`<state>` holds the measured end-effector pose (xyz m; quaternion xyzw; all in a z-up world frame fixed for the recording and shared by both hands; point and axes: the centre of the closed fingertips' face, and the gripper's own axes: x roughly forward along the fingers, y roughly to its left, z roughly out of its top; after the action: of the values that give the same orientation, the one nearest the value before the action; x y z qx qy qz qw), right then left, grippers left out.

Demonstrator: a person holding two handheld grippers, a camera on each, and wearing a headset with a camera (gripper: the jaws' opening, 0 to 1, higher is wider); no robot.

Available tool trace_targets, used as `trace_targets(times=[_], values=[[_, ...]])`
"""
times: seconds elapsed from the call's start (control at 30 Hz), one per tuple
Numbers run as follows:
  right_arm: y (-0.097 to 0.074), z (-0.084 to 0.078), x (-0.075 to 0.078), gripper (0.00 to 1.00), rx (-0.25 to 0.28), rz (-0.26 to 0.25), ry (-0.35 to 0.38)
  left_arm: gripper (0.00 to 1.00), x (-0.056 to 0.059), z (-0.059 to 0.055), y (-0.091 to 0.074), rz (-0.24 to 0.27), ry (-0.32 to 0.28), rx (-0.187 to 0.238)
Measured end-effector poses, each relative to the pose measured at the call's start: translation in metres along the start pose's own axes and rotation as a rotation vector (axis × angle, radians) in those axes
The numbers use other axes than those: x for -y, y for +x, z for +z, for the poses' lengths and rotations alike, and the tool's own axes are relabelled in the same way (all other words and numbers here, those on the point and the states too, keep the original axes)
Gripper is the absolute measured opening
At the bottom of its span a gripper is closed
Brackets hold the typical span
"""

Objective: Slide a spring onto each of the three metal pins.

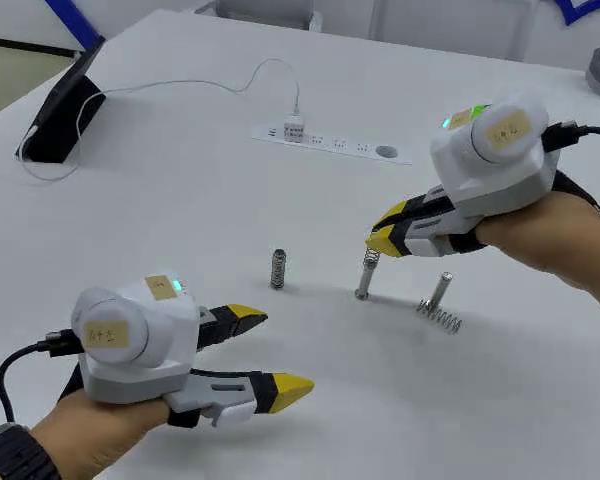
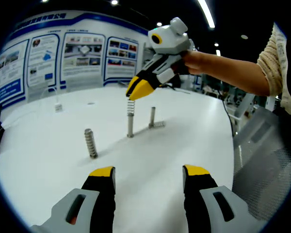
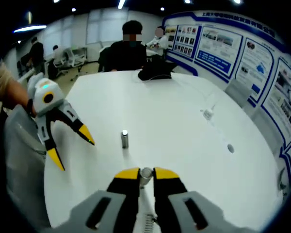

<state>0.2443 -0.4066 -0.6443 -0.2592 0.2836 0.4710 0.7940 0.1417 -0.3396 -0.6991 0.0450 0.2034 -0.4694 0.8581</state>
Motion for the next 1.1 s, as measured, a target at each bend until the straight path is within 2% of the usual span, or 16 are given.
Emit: trace_targets(times=[0.63,1.1], values=[[0.02,-0.017,0.0,0.12,-0.012,-0.002,0.046,0.56,-0.001,-0.002,0.0,0.003,-0.003,-0.009],[0.032,-0.034,-0.003,0.12,-0.047,-0.004,0.066,0.56,-0.001,-0.003,0.0,0.005,-0.005,-0.012]])
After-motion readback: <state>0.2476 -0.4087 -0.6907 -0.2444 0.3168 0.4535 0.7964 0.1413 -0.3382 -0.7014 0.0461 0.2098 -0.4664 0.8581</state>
